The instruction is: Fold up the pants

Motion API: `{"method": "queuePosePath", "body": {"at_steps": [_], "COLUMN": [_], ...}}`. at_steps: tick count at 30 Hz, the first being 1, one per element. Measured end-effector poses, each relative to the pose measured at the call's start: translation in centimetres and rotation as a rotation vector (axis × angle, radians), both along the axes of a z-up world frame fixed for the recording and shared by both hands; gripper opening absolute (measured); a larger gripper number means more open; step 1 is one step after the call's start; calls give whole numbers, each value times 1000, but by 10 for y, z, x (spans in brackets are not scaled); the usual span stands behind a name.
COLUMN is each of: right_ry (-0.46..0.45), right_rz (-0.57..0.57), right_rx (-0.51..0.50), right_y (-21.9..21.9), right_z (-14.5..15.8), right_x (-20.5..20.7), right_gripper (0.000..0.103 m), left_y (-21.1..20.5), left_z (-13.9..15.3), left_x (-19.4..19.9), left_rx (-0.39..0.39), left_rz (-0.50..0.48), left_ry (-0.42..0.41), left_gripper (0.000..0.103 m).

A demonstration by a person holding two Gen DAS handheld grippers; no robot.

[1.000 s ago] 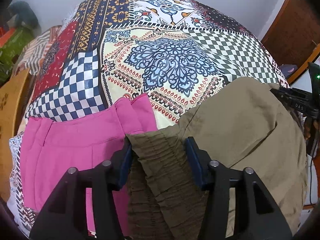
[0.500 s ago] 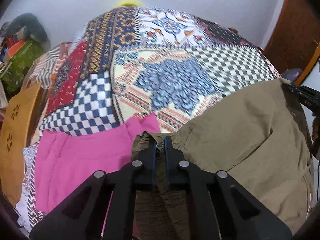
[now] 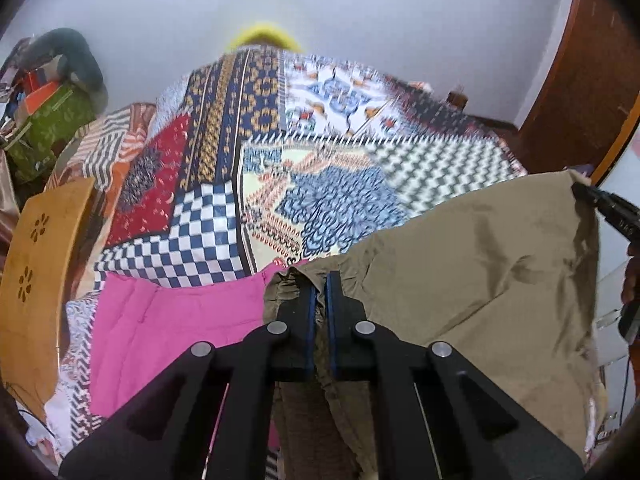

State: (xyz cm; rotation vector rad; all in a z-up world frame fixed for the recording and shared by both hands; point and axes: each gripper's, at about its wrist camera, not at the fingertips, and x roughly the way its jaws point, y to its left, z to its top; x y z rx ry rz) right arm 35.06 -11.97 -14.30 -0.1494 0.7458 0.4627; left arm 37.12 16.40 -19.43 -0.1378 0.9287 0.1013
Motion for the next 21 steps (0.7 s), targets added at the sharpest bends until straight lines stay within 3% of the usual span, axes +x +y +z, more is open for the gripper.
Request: {"method": "queuePosePath", "body": {"at_steps": [10,21], "right_ry": [-59,-80], "right_rz": [-7,-9], "right_rx": [62,122], "right_y": [-21,-43], "right_z": [48,67], "right_x": [-53,-108], "right_gripper": [11,11], "left_y": [-19,-40], "left_z": [61,88], "left_x": [-56,-117], "left_rx": [-10,-19], "left_rz": [-49,-92], "left_ry": [-86,-120], "left_gripper": [4,3]}}
